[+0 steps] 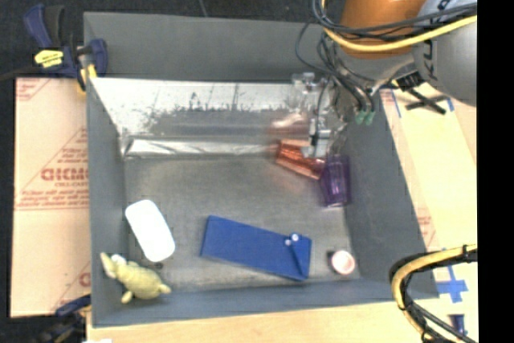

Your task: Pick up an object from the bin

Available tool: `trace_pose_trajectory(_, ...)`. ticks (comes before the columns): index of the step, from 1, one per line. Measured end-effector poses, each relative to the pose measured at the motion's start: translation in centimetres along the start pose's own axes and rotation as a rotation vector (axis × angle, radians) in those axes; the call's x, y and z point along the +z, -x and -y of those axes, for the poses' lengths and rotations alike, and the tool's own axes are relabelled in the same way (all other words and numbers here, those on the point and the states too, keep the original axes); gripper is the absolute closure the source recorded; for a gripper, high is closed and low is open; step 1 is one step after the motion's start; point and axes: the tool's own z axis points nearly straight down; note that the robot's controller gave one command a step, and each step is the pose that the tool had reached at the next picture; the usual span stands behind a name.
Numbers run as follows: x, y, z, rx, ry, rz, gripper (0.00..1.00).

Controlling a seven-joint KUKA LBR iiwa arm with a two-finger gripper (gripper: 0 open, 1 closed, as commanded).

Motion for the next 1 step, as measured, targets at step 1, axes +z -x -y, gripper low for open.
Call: trace_pose_trajectory(1,-2.76,-0.35,1.47,0.065,0.001,-0.005,0.00)
